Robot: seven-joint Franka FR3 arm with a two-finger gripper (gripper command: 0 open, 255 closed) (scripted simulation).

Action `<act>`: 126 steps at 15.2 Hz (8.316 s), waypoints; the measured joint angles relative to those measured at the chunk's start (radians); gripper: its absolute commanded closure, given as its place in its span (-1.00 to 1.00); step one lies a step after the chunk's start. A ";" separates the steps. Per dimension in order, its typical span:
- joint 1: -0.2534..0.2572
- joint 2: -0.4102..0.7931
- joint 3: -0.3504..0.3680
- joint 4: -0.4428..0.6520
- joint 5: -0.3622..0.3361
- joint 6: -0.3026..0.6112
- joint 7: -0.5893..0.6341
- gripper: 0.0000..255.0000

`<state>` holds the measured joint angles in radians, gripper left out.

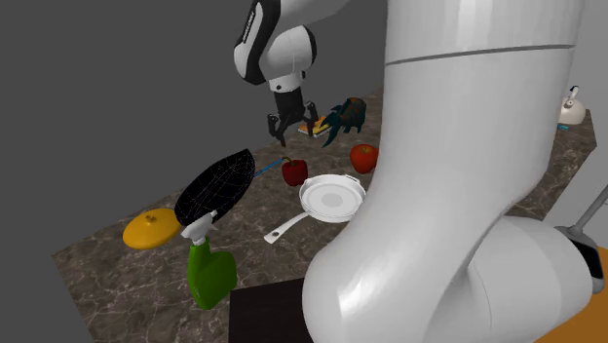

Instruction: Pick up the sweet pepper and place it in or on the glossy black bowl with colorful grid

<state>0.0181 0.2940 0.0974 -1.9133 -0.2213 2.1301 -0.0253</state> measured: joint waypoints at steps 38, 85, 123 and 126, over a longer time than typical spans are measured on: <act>0.040 0.429 -0.021 0.407 -0.073 0.007 -0.022 1.00; 0.309 0.364 0.072 0.831 -0.043 -0.534 0.183 1.00; 0.354 0.474 0.076 0.722 -0.062 -0.331 0.283 -1.00; 0.356 0.473 0.077 0.735 -0.061 -0.344 0.281 -1.00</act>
<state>0.3741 0.7669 0.1743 -1.1787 -0.2819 1.7864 0.2561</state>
